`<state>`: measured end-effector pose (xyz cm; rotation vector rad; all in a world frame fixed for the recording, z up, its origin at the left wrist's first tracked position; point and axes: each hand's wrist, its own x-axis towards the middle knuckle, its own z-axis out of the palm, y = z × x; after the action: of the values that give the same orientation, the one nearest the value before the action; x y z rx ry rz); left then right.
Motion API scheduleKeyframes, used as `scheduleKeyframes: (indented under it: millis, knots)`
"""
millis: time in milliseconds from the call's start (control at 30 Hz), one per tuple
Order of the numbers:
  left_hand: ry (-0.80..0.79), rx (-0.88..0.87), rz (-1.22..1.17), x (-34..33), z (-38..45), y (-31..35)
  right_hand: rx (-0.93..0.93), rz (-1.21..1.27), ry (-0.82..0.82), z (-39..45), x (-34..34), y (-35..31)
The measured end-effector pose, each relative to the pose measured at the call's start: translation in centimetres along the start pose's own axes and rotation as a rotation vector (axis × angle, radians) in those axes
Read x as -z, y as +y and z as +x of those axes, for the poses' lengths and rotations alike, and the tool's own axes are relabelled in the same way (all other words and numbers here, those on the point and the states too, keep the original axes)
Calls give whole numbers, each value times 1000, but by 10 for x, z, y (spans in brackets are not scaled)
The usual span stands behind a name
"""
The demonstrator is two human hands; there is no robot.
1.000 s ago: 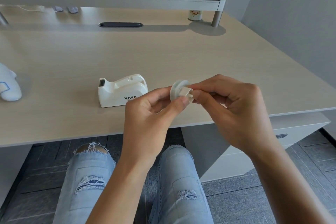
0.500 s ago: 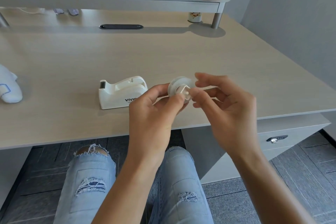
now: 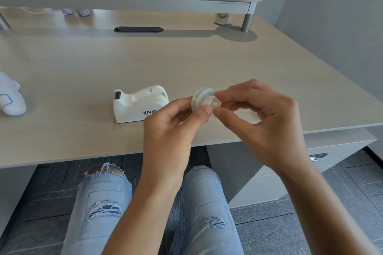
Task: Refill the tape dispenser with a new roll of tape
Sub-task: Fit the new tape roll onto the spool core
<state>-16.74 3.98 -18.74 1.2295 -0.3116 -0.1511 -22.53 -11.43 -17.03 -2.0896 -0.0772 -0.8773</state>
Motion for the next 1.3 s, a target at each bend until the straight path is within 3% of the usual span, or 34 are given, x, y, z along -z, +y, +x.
scheduleKeyframes:
  millis: [533, 1100, 1300]
  knots:
    - [-23, 12, -76, -2, 1, 6, 147, -105, 43, 3, 1, -1]
    - [-62, 83, 4, 6, 8, 11, 329, -279, -112, 4, 3, 5]
    - [-59, 62, 16, 3, 10, 9, 264, -273, -90, 6, 4, 5]
